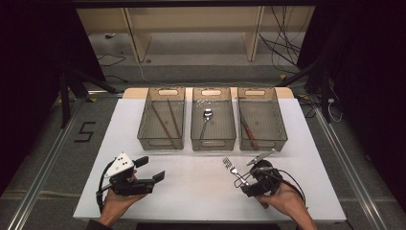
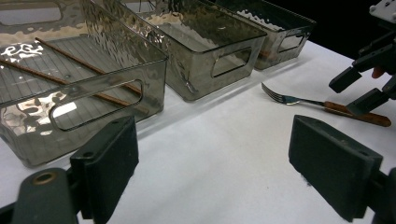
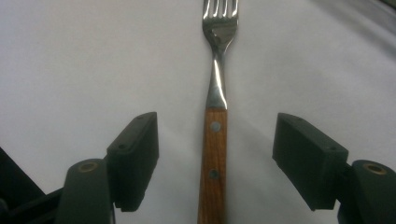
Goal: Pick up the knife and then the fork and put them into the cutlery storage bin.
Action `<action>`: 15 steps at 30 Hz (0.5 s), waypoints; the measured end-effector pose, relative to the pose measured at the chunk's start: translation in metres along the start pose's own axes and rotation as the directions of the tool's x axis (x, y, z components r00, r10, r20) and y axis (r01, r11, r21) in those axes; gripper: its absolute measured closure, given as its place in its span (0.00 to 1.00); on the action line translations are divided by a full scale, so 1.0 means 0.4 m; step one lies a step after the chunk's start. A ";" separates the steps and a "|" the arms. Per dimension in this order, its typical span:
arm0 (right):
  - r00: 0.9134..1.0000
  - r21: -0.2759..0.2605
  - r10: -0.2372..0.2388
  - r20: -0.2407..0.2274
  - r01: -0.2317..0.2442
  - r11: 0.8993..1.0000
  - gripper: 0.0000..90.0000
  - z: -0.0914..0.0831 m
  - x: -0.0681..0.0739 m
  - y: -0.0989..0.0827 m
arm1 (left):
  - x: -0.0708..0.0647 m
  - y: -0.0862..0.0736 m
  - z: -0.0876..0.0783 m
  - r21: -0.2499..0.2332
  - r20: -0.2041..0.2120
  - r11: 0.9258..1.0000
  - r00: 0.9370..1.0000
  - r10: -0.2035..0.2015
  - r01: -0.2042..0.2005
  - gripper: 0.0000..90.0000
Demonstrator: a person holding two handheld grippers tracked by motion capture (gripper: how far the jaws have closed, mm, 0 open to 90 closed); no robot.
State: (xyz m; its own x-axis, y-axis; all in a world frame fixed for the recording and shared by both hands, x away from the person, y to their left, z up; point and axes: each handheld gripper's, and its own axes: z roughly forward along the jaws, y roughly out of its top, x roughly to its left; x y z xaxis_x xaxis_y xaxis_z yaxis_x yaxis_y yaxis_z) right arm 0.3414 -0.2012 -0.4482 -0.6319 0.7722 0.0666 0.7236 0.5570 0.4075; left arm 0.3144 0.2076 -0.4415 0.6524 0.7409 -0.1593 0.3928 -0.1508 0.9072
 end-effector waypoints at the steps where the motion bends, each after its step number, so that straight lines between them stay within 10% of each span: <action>1: 1.000 0.008 0.001 0.002 -0.001 1.000 0.38 0.003 0.000 0.001 | 0.000 0.000 0.000 0.000 0.000 1.000 1.000 0.000 0.000 0.17; 15: 1.000 0.076 -0.004 0.016 0.003 0.997 0.70 0.026 -0.005 0.005 | 0.000 0.000 -0.001 -0.003 -0.001 1.000 1.000 0.000 0.000 0.17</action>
State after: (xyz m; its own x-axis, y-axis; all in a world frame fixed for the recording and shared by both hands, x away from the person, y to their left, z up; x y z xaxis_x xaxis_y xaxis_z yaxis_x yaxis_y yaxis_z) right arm 0.3469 -0.1985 -0.4570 -0.6306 0.7745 0.0501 0.7406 0.5812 0.3371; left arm 0.3142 0.2079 -0.4412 0.6520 0.7414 -0.1588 0.3909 -0.1492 0.9083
